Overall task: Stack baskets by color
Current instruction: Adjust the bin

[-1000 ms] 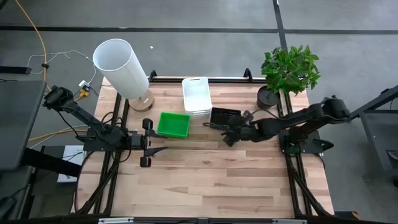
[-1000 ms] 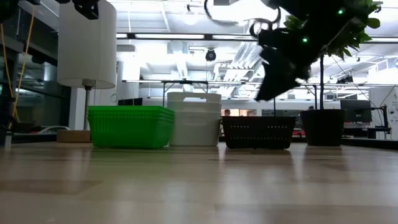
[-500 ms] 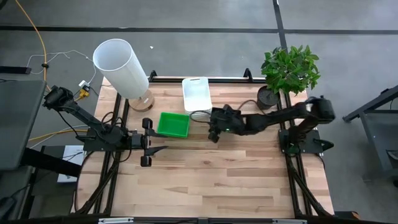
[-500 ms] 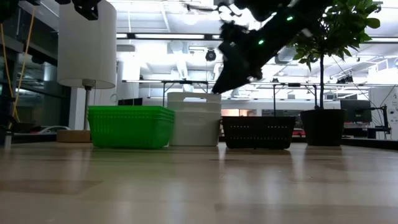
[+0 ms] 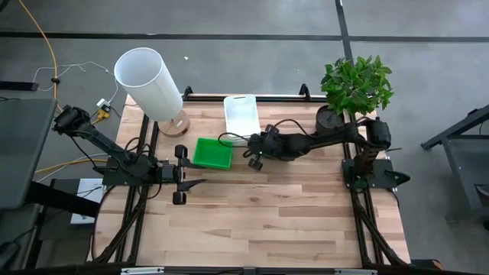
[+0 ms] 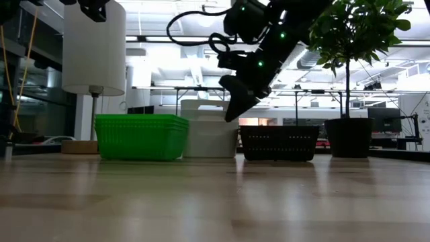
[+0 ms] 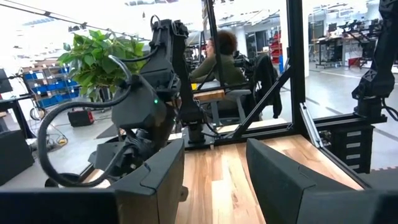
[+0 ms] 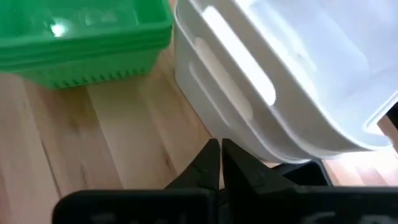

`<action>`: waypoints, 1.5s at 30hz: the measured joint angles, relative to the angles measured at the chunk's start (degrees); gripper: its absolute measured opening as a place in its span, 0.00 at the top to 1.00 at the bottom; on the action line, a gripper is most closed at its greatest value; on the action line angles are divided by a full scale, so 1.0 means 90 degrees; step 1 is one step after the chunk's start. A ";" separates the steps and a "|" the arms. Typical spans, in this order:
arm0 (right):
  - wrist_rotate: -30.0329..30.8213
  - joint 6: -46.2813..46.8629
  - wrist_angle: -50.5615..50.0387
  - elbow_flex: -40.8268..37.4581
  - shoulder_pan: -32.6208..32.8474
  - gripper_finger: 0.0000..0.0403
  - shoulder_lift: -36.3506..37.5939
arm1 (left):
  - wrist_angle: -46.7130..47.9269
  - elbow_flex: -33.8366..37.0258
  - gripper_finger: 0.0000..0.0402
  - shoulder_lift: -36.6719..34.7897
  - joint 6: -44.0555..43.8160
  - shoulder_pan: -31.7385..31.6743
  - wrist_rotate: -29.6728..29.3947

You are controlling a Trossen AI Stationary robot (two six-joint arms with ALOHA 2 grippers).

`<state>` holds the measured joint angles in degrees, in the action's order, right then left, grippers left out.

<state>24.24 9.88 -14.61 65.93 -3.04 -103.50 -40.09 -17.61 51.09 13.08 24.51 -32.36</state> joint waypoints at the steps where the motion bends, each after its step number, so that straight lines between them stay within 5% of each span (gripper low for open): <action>1: -0.0044 -0.0019 -0.0061 -0.0002 -0.0025 0.99 0.0000 | -0.0001 0.0000 0.60 0.0000 -0.0003 0.0000 -0.0002; 32: -0.0033 -0.0092 -0.1269 -0.0024 0.0124 1.00 0.0063 | -0.0001 0.0000 0.60 0.0000 -0.0051 0.0000 0.0000; 45: -0.0702 -0.0108 0.0718 -0.0022 0.0523 1.00 0.0146 | -0.0008 0.0000 0.60 0.0000 -0.0054 0.0002 0.0000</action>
<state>17.92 8.91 -8.14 65.73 1.67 -102.19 -40.16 -17.61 51.09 12.59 24.53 -32.36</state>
